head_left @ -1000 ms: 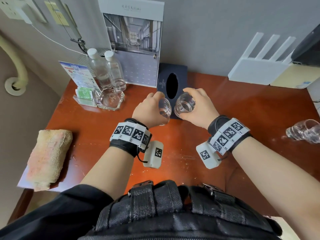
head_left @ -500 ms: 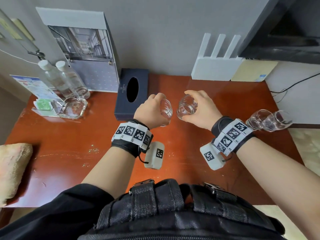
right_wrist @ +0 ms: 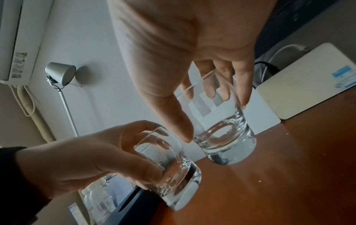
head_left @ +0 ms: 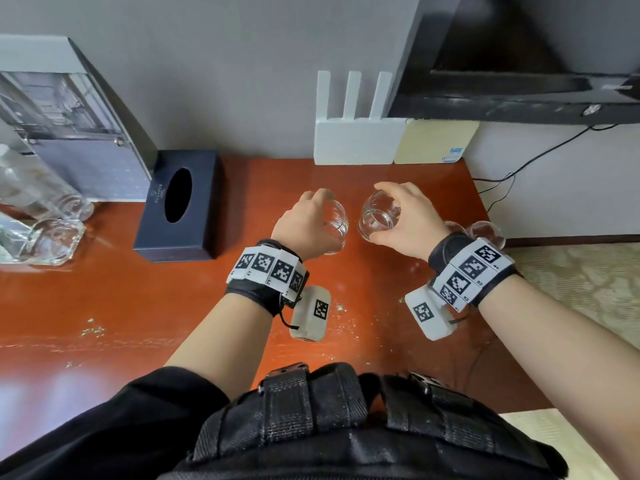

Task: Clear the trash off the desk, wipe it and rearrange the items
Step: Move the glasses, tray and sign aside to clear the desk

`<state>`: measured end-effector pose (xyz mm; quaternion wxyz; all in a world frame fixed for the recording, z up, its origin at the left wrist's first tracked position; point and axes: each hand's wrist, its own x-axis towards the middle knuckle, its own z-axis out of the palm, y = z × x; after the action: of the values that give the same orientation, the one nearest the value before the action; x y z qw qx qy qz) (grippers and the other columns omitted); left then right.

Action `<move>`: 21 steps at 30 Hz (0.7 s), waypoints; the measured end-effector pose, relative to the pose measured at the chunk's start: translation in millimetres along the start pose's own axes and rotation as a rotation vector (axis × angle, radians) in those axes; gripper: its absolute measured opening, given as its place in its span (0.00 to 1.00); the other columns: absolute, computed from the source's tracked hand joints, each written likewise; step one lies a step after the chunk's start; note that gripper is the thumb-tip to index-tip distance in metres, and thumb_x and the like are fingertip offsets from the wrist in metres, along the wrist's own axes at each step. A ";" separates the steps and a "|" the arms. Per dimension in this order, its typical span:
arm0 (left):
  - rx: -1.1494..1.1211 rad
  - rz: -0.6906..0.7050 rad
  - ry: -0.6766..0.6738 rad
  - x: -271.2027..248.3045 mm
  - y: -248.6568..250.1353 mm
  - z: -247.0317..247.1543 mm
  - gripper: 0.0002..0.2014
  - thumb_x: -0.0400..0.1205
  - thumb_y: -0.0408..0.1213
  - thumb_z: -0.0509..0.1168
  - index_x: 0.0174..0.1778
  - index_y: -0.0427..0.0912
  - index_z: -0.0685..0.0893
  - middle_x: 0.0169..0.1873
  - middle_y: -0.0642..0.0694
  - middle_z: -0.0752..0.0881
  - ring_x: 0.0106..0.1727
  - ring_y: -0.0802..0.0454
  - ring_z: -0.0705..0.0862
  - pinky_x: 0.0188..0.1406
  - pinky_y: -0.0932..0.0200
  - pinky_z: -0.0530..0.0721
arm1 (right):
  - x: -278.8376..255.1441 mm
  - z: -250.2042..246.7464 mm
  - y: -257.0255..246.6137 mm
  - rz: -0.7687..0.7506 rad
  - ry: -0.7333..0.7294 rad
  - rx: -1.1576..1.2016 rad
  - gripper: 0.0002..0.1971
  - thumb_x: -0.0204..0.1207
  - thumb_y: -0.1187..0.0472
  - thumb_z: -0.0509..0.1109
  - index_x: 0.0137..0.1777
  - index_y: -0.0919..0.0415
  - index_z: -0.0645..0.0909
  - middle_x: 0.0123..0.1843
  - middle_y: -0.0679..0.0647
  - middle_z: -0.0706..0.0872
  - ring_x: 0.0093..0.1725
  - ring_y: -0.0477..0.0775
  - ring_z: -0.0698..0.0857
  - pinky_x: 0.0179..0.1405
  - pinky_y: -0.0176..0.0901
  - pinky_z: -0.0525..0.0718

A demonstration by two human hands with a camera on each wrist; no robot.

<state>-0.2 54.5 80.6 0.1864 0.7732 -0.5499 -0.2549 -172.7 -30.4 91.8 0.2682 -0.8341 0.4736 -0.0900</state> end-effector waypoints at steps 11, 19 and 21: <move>-0.039 0.018 0.019 64.5 73.3 46.8 0.39 0.67 0.44 0.77 0.73 0.50 0.67 0.66 0.48 0.75 0.60 0.43 0.81 0.54 0.52 0.81 | 30.4 -51.4 85.5 0.080 0.045 0.014 0.42 0.62 0.53 0.82 0.77 0.49 0.67 0.71 0.52 0.72 0.66 0.54 0.76 0.65 0.47 0.77; -0.042 0.035 -0.016 112.1 100.3 74.5 0.40 0.66 0.45 0.78 0.73 0.49 0.68 0.65 0.47 0.75 0.58 0.43 0.82 0.57 0.46 0.83 | 52.7 -67.0 135.2 0.170 0.089 0.082 0.43 0.62 0.54 0.82 0.77 0.49 0.67 0.72 0.53 0.71 0.67 0.55 0.76 0.67 0.51 0.77; -0.044 0.040 -0.039 124.7 105.6 82.8 0.40 0.66 0.44 0.78 0.73 0.49 0.68 0.65 0.47 0.75 0.58 0.44 0.82 0.58 0.46 0.82 | 58.5 -69.4 146.7 0.200 0.086 0.087 0.44 0.61 0.54 0.82 0.77 0.48 0.67 0.72 0.53 0.71 0.67 0.55 0.77 0.67 0.54 0.78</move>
<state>-96.5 -98.4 50.7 0.1977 0.7525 -0.5633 -0.2782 -278.3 -164.4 65.9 0.2911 -0.7655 0.5613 -0.1191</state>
